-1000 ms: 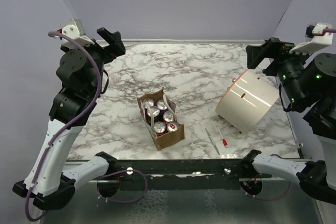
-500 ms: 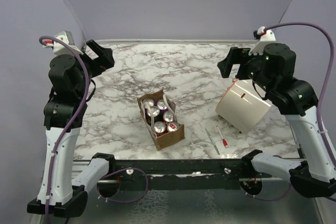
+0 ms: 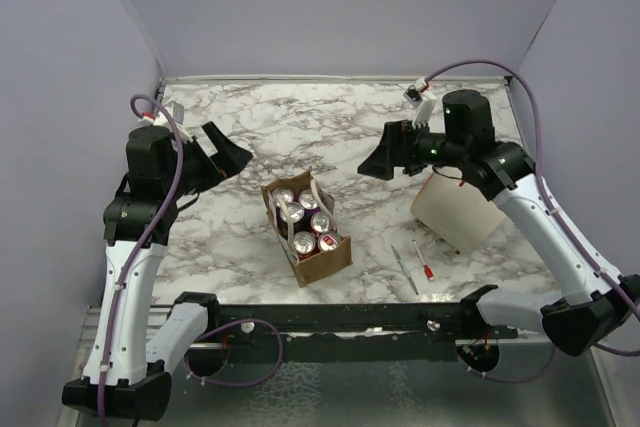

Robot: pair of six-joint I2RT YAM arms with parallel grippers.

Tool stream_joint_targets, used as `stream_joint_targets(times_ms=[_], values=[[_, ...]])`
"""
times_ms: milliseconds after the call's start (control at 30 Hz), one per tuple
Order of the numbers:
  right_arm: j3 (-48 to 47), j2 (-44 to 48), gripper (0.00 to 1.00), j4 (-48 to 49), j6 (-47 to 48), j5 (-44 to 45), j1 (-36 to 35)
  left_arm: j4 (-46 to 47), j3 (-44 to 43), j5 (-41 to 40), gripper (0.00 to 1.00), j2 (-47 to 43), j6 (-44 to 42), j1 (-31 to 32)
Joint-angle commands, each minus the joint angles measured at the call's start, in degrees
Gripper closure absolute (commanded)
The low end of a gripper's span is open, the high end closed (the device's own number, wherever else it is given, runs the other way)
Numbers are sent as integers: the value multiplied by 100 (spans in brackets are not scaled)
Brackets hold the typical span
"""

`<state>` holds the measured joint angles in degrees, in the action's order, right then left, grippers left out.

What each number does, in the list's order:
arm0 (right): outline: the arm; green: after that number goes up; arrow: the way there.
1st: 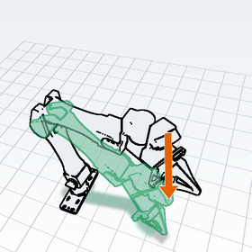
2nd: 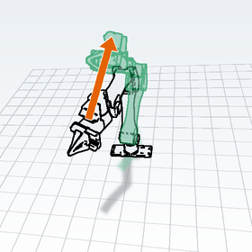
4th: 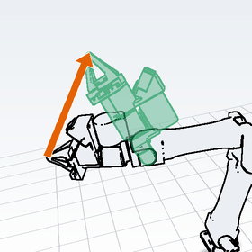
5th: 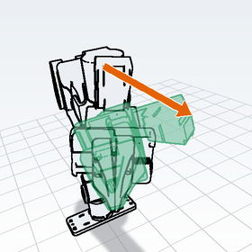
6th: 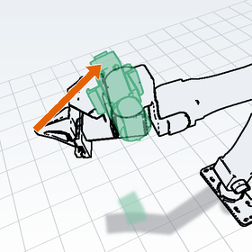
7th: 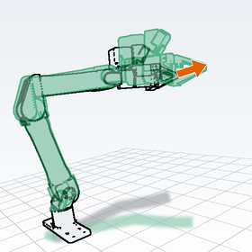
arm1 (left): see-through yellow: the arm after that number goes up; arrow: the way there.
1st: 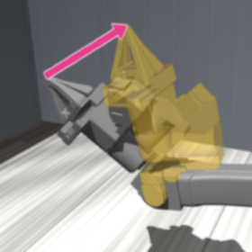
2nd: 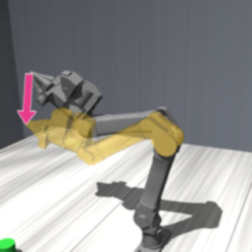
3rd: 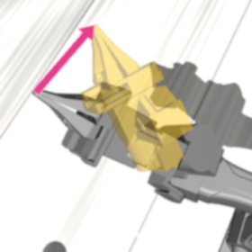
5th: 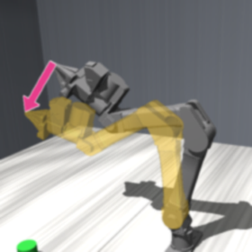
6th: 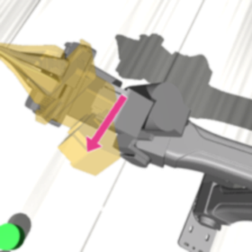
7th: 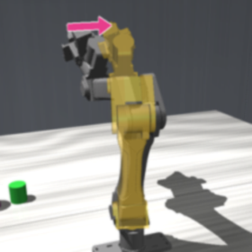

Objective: Take the beverage out of the canvas bag

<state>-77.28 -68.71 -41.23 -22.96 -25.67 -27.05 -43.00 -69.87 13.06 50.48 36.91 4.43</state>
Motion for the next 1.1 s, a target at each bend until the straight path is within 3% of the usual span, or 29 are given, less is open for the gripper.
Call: stream_joint_targets(times_ms=[0, 133, 267, 433, 567, 733, 867, 933, 1000, 1067], values=[[134, -230, 1, 640, -126, -1509, -194, 38, 843, 1734, 1, -310, 596, -52], [151, -629, 1, 700, -139, -1926, -413, 1049, 1873, 2776, 1, -627, 1501, -27], [196, -930, 1, 721, -83, -1914, -755, 1107, 2081, 2833, 2, -708, 1629, 37], [119, -1340, 0, 685, -7, -1886, -1109, 527, 1729, 2273, 6, -321, 1220, 497], [-67, -1605, 4, 705, 9, -1847, -1310, 222, 1584, 1682, 11, 15, 1062, 1258], [-160, -1941, 22, 664, 31, -1858, -1373, 211, 1605, 1332, 26, 30, 1232, 1782], [-30, -1895, 33, 797, -35, -1561, -1373, -240, 1411, 912, 29, -140, 1138, 1791], [79, -1800, 47, 827, -113, -1193, -1373, -309, 1449, 898, 33, -185, 1154, 1794], [126, -1683, 68, 696, -197, -648, -1373, -339, 1517, 887, 40, -237, 1241, 1790], [156, -1544, 77, 531, -171, -193, -1371, -315, 1600, 892, 44, -381, 1343, 1790]])
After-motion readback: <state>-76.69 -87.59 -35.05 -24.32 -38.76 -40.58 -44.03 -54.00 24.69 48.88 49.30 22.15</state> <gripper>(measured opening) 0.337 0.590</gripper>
